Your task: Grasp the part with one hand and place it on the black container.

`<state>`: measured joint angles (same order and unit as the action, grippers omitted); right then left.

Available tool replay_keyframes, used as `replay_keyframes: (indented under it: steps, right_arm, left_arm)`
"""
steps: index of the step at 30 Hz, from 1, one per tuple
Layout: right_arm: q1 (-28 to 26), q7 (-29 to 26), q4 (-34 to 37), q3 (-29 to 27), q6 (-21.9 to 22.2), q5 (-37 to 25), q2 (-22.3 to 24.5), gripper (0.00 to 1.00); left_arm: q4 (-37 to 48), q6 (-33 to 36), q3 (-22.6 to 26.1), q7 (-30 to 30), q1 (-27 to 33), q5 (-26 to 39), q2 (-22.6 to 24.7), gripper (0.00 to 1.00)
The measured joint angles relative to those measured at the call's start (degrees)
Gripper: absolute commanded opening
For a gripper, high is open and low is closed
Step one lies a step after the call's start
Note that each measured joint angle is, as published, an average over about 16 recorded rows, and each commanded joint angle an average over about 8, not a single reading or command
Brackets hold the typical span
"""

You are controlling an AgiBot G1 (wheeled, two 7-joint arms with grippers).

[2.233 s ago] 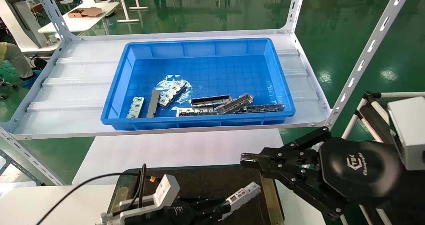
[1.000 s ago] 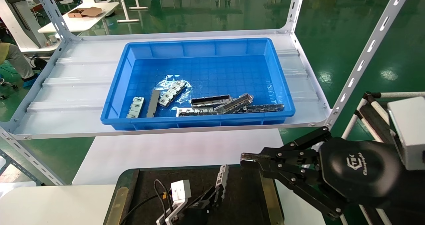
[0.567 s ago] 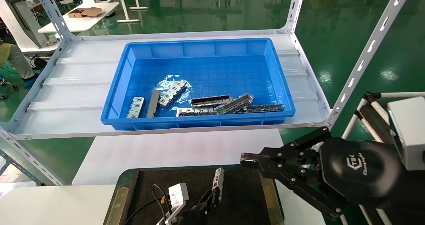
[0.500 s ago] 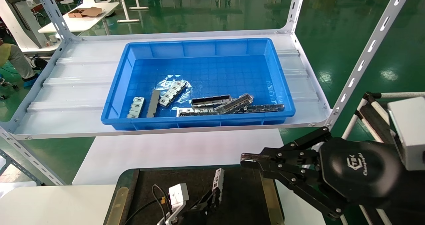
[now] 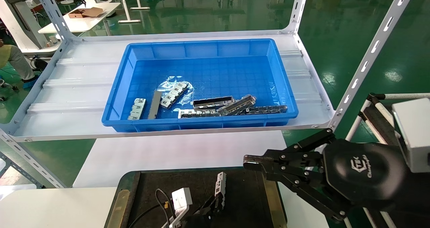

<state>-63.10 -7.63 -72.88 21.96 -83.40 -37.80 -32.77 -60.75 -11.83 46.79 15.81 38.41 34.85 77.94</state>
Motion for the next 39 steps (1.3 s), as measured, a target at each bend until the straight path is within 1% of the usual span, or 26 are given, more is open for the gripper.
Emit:
replay_keyframes:
  steps: [1,17,25,32,39]
  right_arm:
    - [0.00,0.00,0.00,0.00,0.00,0.00,0.00,1.00]
    - [0.00,0.00,0.00,0.01,0.00,0.01,0.00,1.00]
    - [0.00,0.01,0.00,0.01,0.00,0.01,0.00,1.00]
    - [0.00,0.01,0.00,0.02,0.01,0.01,0.01,1.00]
    - [-0.01,0.01,0.00,0.02,0.01,0.01,0.01,1.00]
  left_arm:
    - [0.00,-0.20,0.25,0.49,0.08,0.28,0.00,1.00]
    - [-0.44,-2.75,4.65,9.25,1.42,5.62,0.00,1.00]
    - [-0.91,-2.58,6.23,12.96,1.98,10.15,-0.41,1.00]
    - [-1.87,1.18,5.80,14.45,1.98,15.48,-1.92,1.00]
    - [-3.51,9.49,3.48,14.06,1.72,19.65,-5.25,1.00]
